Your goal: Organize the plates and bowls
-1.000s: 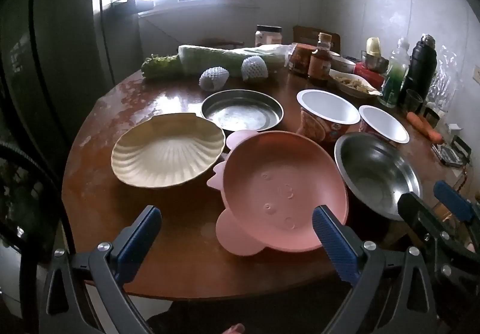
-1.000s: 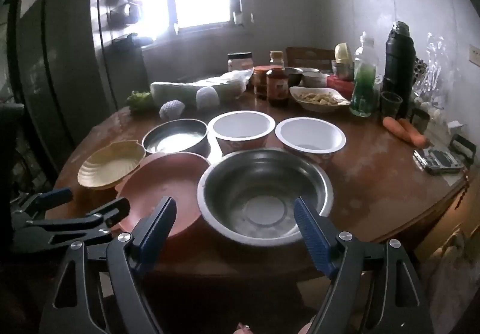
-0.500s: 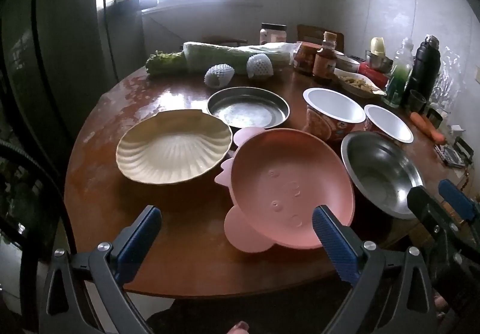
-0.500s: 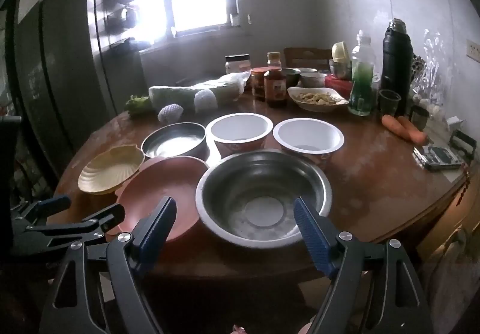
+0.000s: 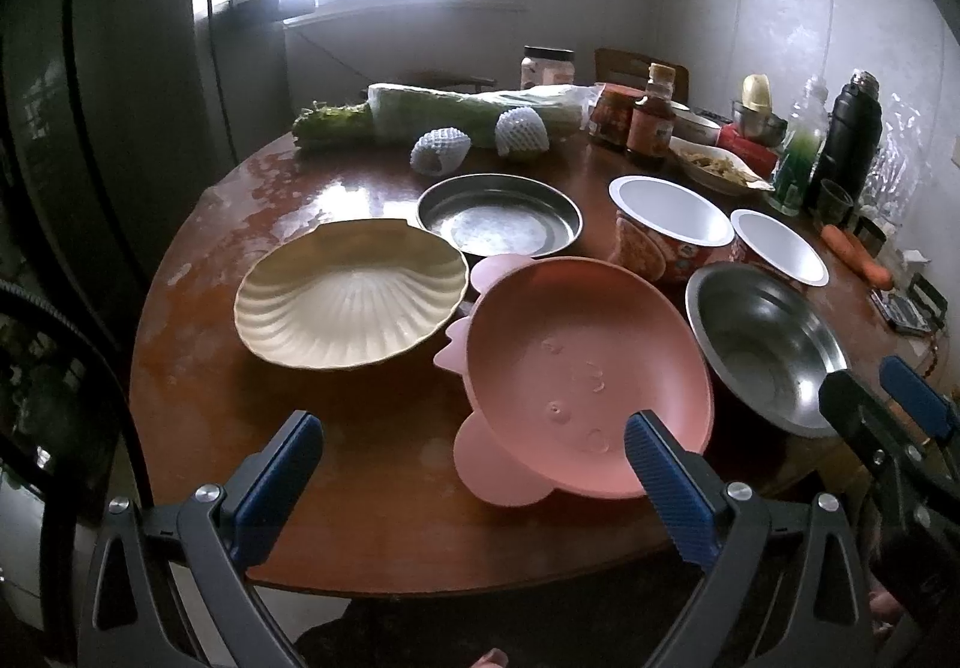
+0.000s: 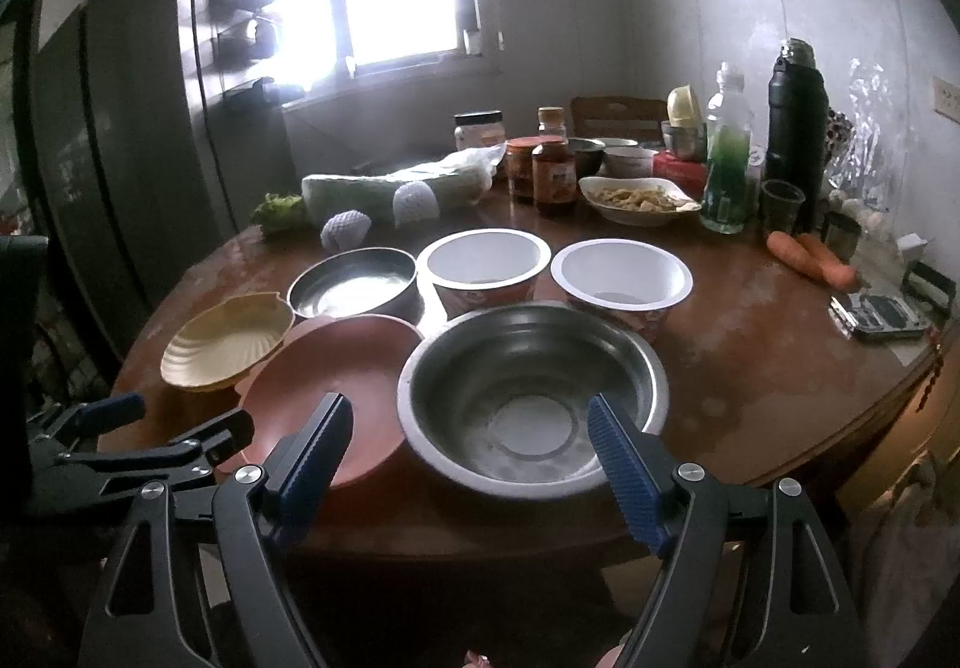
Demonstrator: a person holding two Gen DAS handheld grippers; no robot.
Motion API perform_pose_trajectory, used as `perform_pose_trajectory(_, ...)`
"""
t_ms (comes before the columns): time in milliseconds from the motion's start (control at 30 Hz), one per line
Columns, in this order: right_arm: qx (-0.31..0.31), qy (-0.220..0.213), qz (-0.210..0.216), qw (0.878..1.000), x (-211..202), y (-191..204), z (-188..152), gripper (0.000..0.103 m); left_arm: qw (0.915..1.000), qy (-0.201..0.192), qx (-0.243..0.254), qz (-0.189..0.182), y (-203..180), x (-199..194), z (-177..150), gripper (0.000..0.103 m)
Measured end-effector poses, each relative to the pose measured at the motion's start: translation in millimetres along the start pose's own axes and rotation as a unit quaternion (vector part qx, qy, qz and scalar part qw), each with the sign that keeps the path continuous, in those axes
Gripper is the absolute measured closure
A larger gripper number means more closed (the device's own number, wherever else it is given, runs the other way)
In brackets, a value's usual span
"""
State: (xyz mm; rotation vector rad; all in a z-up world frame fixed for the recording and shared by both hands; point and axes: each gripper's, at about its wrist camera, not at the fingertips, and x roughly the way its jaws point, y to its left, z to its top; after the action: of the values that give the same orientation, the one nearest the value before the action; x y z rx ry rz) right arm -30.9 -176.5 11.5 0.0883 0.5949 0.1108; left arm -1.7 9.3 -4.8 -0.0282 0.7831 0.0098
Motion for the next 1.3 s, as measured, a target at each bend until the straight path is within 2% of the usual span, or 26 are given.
perform_pose_trajectory(1300, -0.009, 0.008, -0.004, 1.0, 3.5, 3.4, 0.6, 0.021, 1.0, -0.005, -0.001, 0.001, 1.8, -4.3, 4.4, 0.002)
